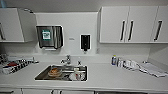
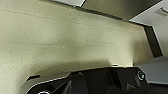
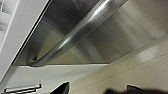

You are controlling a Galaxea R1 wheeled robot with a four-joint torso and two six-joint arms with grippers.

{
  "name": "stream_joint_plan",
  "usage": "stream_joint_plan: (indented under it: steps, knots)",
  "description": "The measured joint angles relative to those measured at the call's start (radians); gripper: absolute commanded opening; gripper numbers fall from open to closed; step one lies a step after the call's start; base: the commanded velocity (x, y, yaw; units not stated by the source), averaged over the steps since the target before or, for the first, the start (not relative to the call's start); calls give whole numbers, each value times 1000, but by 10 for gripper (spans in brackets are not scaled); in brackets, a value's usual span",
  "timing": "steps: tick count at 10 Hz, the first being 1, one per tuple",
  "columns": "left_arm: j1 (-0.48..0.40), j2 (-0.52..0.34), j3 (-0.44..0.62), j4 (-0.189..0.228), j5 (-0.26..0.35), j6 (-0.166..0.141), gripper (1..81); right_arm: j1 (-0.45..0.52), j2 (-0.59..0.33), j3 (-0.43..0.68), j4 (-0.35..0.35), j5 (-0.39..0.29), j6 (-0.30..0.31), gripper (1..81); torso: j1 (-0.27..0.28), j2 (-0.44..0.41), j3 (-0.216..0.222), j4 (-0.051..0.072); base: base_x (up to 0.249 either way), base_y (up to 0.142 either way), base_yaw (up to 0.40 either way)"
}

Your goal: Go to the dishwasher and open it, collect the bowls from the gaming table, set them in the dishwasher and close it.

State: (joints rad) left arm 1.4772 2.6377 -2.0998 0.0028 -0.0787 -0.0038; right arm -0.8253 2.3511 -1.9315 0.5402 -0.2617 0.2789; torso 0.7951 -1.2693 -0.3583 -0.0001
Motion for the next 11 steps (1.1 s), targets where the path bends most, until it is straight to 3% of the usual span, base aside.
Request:
stream_joint_plan:
  steps: [5, 11]
  knots:
    - [0, 12, 0, 0, -1, 1, 811, 17, -2, -63, 3, -19, 3, 811, 0, 0, 0, 0, 0, 0, 0]
    - [0, 19, -2, 0, -16, 1, 811, 78, 53, -163, 7, -19, 75, 811, 1, 0, 0, 0, 0, 0, 0]
